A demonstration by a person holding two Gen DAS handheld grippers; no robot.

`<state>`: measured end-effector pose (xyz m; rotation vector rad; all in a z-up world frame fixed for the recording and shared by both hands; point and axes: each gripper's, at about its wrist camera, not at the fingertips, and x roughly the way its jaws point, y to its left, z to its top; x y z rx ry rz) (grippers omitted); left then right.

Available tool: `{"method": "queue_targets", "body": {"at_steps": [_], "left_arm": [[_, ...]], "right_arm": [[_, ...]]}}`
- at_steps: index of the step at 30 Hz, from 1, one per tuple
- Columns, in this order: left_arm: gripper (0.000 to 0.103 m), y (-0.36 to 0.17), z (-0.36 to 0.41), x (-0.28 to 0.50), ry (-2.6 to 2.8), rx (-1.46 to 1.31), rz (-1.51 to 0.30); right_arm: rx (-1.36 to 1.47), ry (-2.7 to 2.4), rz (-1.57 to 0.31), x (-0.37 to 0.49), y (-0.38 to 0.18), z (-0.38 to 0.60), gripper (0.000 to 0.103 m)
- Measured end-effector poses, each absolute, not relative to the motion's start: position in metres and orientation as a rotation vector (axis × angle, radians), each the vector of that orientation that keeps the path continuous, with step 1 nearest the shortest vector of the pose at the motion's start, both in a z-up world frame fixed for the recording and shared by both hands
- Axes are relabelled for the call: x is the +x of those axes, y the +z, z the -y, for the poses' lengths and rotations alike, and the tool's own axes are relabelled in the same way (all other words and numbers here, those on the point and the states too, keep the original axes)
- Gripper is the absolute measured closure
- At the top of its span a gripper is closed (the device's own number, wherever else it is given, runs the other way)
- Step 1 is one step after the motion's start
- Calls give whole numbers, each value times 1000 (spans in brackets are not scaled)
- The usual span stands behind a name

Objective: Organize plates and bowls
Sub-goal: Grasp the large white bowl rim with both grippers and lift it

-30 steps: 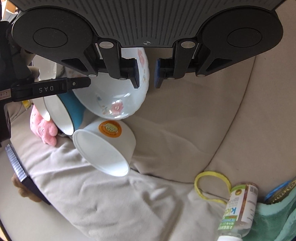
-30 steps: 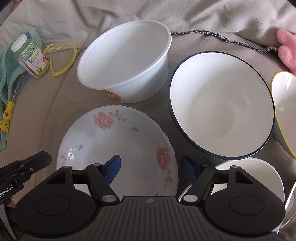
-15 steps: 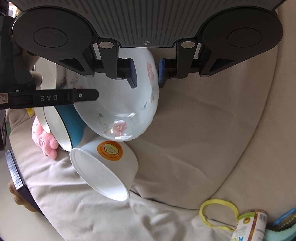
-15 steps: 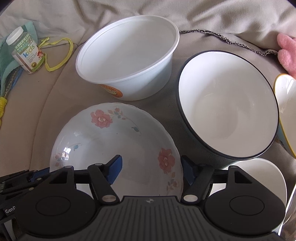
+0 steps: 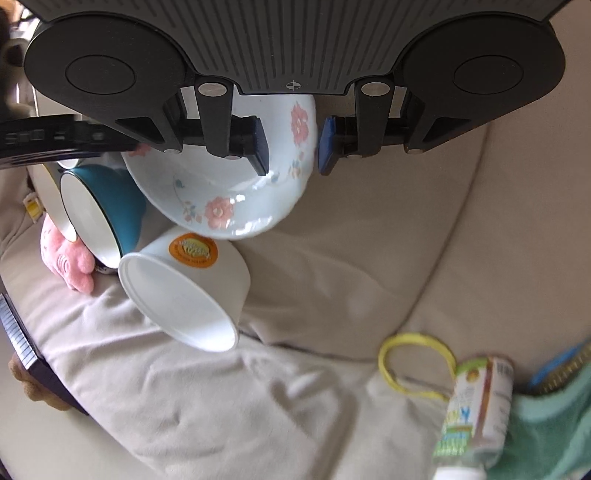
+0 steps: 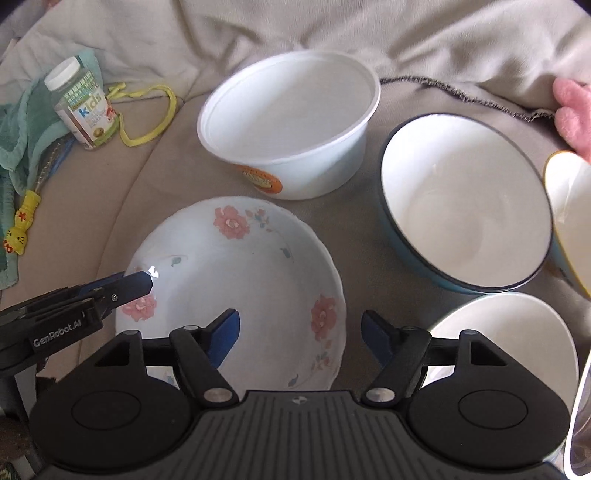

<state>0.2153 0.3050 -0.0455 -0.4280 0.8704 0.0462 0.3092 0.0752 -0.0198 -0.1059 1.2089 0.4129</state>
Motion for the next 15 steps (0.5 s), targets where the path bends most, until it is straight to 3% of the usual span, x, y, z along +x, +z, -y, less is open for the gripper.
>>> {"method": "queue_targets", "body": {"at_steps": [8,15], "left_arm": [[71,0,-267,203,-10,-337,-710],[71,8,-155,236,-351,-292,-808]], "right_arm": [[78,434,-1024,235,42,37,16],[211,302,-1017,185,8,125,14]]}}
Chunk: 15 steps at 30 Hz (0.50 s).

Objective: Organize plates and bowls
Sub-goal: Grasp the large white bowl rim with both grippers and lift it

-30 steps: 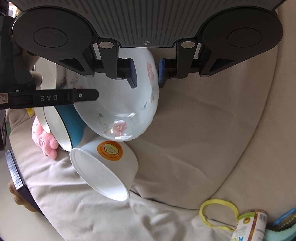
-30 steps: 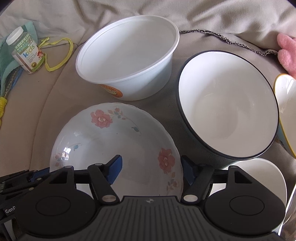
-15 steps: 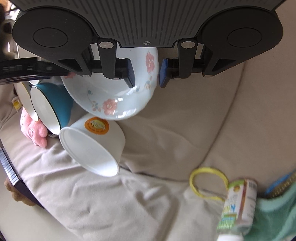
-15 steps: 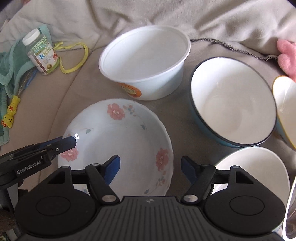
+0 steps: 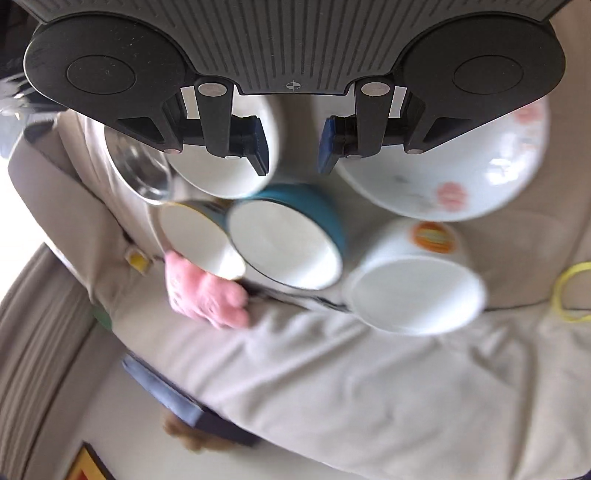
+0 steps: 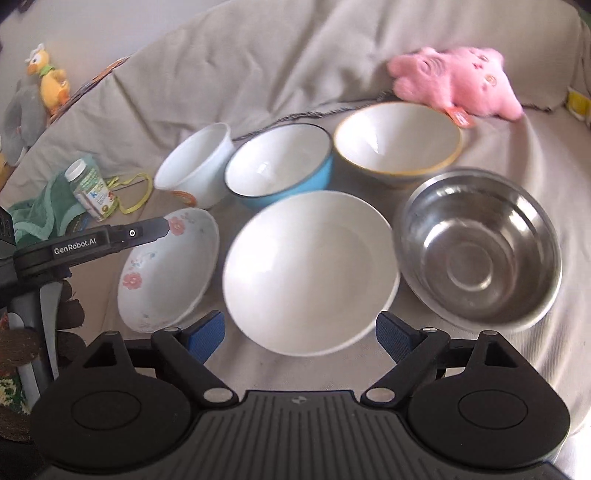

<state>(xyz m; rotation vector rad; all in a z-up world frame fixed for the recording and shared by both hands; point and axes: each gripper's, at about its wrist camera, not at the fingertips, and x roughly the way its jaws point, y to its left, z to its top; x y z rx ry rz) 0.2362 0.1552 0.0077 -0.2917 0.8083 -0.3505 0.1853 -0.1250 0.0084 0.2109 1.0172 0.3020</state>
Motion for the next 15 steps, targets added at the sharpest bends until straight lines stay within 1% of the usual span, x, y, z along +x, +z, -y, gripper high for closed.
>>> {"method": "queue_targets", "body": {"at_steps": [4,8,14,15], "left_arm": [[71,-8,-113,259,-321,-237,-883],[71,-24,-93,275,-276,-184,-953],[71,-39,-77,290,-254,-131,-986],[71,-40,-74,290,-253,-115,-984]], "right_arm": [[358,259,-1027,182,-30,154,14],[523,290,-1005,179,-64,174,14],[683,254,-952,190,-86,185,14],[688,257,-941,191,-87,183,16]]}}
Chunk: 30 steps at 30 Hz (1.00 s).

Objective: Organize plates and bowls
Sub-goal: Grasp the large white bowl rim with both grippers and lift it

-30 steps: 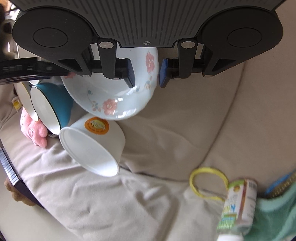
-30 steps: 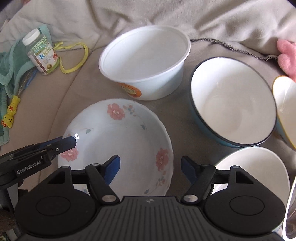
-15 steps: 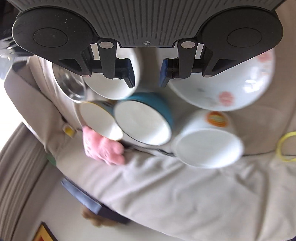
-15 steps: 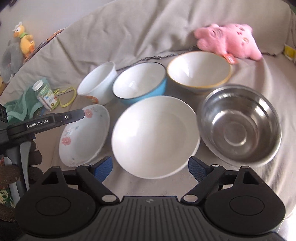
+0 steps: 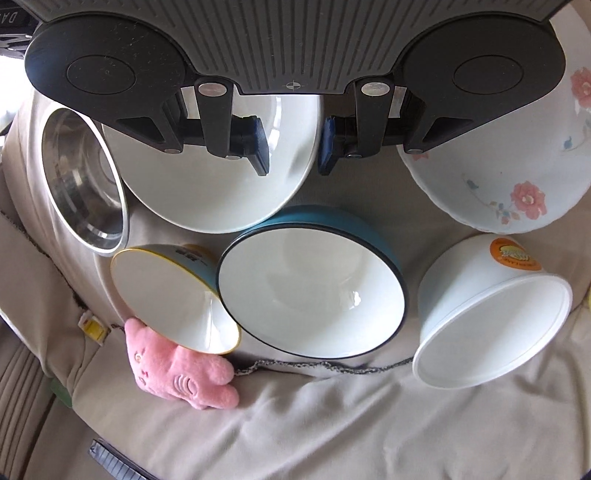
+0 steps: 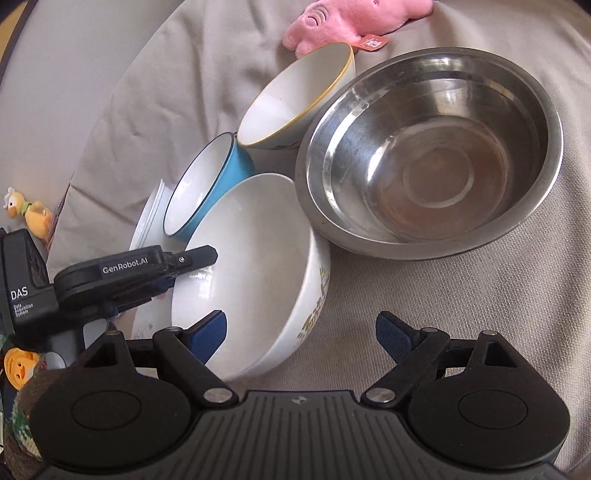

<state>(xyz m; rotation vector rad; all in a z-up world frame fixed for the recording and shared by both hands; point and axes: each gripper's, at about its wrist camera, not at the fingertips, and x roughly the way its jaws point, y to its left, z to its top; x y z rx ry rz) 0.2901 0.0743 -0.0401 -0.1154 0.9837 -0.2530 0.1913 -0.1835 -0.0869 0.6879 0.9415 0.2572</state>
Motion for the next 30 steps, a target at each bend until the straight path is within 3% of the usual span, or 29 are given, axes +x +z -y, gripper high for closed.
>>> {"method": "queue_targets", "body": {"at_steps": [4,5,24,27,30], "left_arm": [[74,-39,-74,285,-250,-91,-978],[74,-39,-74,283,-246,-94,-982],[75,-33,-60,225,-179,-15,-1066],[75,-33,-60,225,-176,-13,-1071],[75,-32,-59,226,-177,-6,-1074]], "right_arm": [[633,270,-885,197,-85,174,42],[636,285,-872,199,-84,173,42],[711,322,-944,180,-104,200,40],[774,346,-939,182,-110,208,35],[807,387,-939,185,-113,209,20]]}}
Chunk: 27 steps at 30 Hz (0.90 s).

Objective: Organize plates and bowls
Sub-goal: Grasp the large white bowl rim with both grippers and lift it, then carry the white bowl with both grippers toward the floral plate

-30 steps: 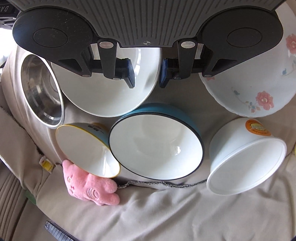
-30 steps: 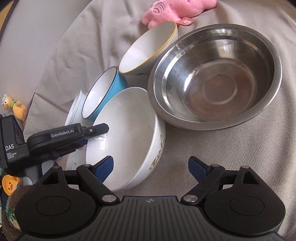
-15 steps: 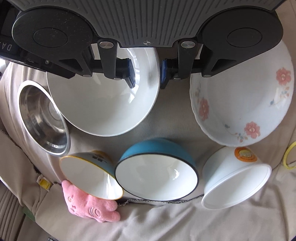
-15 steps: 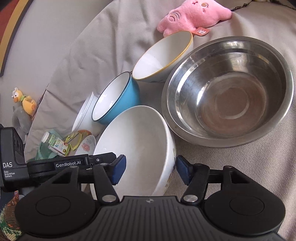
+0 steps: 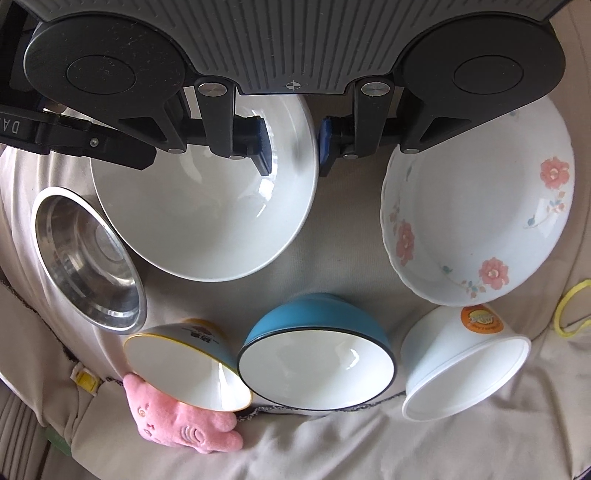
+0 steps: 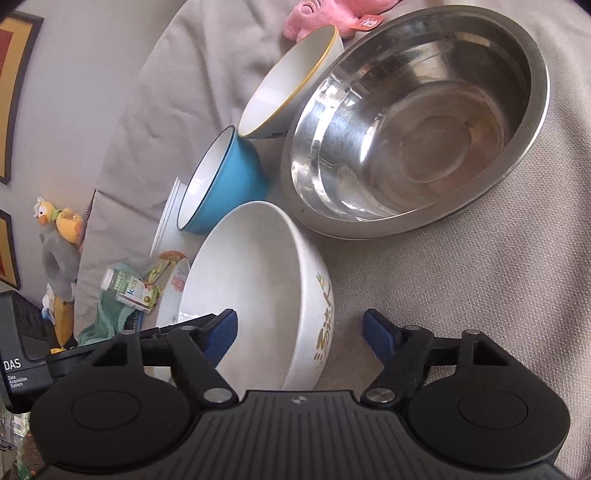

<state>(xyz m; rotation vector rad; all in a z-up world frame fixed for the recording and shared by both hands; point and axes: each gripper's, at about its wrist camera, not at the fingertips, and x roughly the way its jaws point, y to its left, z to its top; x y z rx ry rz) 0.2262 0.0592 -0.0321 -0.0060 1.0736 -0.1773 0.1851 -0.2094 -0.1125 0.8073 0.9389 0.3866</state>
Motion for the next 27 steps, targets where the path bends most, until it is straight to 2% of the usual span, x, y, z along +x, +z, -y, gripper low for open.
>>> {"method": "queue_targets", "body": {"at_steps": [3,7,17,22,27], "left_arm": [[75,-31,-59,227,-185,-6,-1077],[79,-29,-66,232,-190,-24,-1079],[81,-23,-71,226,-199,10,-1033],[80,-26,-73,224,-180,49,-1027],[80,-29,-67,228,-181,75,-1032]], "right_arm": [[774,396,-948,188,-109,203,14],[813,400,-979,197,-108,199,0],[727,320,-1006,198,-100,183,0],[462,352,-1012,196,-89,154,0],[490,277,-947,187,-85,157,4]]}}
